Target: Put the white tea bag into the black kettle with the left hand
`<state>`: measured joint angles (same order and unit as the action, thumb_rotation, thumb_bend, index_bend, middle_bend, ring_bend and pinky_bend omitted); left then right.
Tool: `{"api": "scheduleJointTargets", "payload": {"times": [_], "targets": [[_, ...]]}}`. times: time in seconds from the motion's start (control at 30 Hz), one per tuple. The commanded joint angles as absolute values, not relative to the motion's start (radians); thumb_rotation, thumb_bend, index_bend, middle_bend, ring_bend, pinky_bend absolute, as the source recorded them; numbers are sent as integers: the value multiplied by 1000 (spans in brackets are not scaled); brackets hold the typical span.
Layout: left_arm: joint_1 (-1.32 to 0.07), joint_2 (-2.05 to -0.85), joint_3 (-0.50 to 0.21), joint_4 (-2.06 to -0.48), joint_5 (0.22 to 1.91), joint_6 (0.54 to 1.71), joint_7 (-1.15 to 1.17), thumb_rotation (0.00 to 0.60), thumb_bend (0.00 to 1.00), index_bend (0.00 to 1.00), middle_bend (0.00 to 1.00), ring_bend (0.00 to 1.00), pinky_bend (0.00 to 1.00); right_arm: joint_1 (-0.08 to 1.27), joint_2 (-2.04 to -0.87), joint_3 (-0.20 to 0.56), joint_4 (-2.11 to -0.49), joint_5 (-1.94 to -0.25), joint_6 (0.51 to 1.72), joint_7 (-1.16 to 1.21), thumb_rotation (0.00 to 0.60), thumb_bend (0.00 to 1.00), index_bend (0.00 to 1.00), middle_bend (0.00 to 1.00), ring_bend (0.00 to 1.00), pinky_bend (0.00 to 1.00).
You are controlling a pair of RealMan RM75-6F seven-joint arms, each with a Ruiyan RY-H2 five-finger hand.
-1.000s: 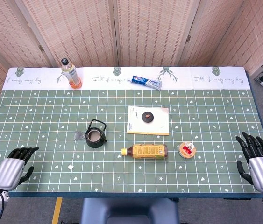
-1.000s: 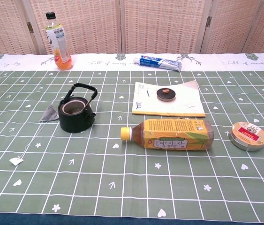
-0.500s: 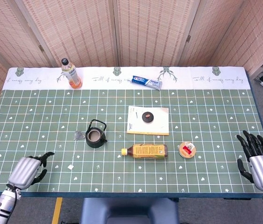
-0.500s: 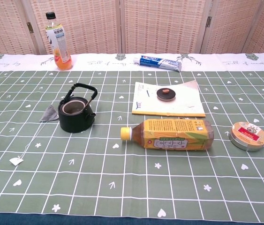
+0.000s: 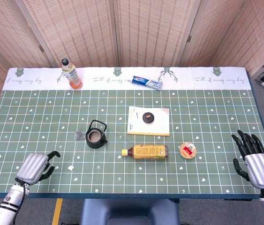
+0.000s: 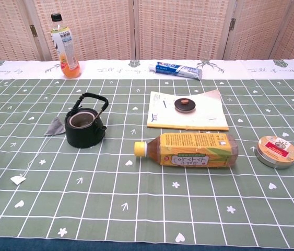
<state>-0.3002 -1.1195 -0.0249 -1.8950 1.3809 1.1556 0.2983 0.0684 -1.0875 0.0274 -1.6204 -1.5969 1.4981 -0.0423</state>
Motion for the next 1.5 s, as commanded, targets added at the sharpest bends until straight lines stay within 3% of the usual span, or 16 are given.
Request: {"api": "scheduleJointTargets", "payload": {"times": [0.03, 0.8, 1.03, 1.5], "targets": [[-325, -1134, -39, -1897, 1330, 1114, 288, 600, 380, 353, 1000, 1000, 1000, 55, -1079, 18, -1626, -1629, 1534, -30, 600, 541, 0, 0, 0, 0], [-379, -1326, 10, -1745, 1262, 1045, 343, 600, 377, 394, 1000, 1000, 1000, 38, -1059, 6, -1629, -1667, 1578, 10, 600, 541, 0, 0, 0, 0], [-398, -1355, 9, -1695, 1241, 1016, 338, 600, 289, 408, 1000, 1000, 1000, 38, -1055, 5, -1633, -1665, 1576, 15, 600, 541, 0, 0, 0, 0], [-426, -1394, 0, -1624, 1221, 998, 333, 600, 285, 421, 1000, 1000, 1000, 35, -1046, 5, -1637, -1660, 1576, 23, 600, 541, 0, 0, 0, 0]]}}
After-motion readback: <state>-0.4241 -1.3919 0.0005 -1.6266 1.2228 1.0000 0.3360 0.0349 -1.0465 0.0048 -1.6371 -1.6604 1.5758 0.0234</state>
